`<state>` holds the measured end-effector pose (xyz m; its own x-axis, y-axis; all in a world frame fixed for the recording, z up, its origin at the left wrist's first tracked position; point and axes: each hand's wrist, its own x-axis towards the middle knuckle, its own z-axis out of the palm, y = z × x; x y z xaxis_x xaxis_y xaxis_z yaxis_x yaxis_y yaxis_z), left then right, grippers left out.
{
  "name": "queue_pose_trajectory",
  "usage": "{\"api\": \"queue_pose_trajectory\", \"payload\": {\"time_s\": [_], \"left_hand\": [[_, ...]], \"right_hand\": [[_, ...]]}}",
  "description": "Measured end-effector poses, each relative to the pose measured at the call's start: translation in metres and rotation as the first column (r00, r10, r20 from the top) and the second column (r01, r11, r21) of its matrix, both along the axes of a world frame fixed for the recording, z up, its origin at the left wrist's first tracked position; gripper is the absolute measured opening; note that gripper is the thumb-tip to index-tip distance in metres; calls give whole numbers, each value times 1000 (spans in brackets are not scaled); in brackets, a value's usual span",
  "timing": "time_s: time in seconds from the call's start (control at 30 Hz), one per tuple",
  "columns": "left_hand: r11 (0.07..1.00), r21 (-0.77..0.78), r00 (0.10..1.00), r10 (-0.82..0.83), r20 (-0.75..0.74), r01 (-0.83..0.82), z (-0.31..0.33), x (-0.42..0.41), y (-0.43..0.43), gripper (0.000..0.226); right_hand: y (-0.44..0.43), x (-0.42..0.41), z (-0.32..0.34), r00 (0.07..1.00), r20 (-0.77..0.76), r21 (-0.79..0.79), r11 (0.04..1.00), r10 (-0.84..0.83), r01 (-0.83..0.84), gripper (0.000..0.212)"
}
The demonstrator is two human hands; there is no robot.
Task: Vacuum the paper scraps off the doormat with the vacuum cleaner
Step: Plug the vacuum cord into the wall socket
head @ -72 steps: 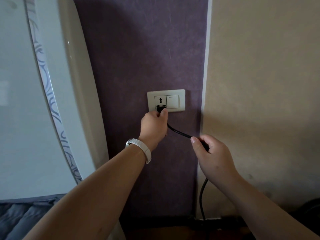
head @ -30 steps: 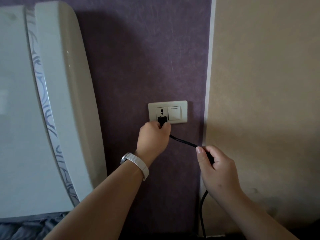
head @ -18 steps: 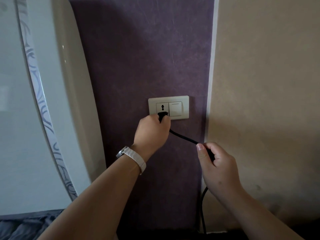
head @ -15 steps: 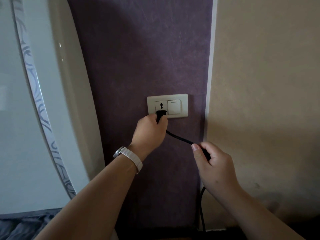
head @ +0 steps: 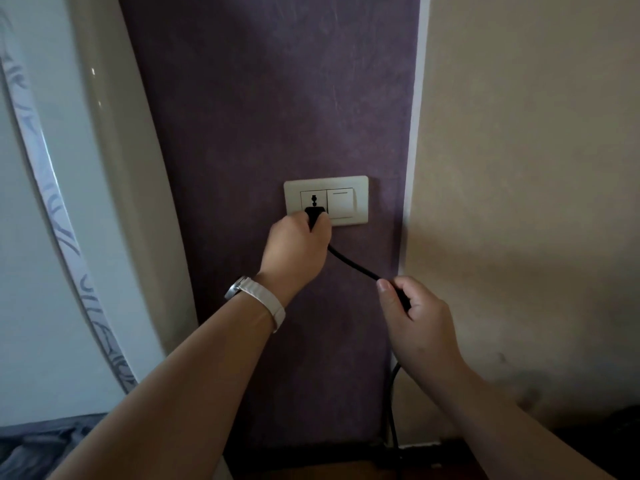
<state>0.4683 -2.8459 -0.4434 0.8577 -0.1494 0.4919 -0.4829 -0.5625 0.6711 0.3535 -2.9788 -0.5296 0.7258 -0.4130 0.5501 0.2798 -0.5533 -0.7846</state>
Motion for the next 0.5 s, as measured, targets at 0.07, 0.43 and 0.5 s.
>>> {"api": "queue_pose_trajectory", "payload": {"time_s": [0.07,0.43,0.5], "left_hand": [[999,-40,999,27,-18,-27,0,-6,-1,47],[972,-168,986,-168,-3,165,-85,-89,-6,24],[963,-127,971,-237,12,236,-106,-102,-3,16]], "right_hand": [[0,-3,3,1000,-12,-8,1000,-1,1,31],[-4,-24,0,982,-179,-100,992,57,-75,13],[-7,-33,-12,964,-244,-90,987,104,-130,8]]}}
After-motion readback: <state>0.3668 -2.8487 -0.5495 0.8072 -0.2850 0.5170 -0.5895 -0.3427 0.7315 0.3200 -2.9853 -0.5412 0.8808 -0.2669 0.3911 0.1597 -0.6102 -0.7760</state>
